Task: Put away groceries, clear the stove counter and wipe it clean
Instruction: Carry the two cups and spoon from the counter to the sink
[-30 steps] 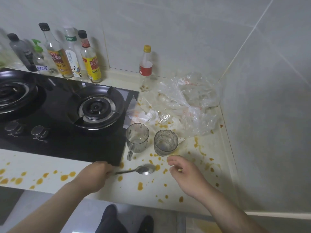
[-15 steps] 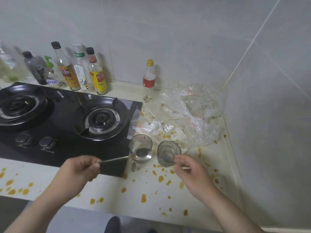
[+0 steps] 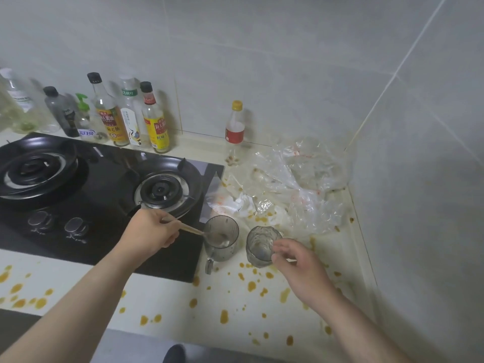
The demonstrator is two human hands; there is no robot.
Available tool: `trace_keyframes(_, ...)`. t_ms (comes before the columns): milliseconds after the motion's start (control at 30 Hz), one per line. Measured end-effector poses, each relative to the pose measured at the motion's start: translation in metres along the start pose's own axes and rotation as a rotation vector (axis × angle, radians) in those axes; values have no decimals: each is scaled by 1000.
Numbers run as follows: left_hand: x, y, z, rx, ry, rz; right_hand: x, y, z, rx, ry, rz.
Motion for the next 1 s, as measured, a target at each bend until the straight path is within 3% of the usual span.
trace_keyframes(333,24,-22,11,-58,107,12,0,-7,-10,24,18,-3)
trace_keyframes(567,44,-31,15,-29,78,-40,0,-8,-19,44,21,-12)
trace_keyframes(1000,56,-4,17,26,70,8,-6,-20,-33,61,75,-14)
Point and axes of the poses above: each hand's wrist, its own y-axis away from the middle knuckle, its own x-axis out of the palm, z = x × y, the point moved 2 cm from there along -y, towards the middle knuckle, and after that the axes turned 8 degrees about x, right-handed, at the moved point
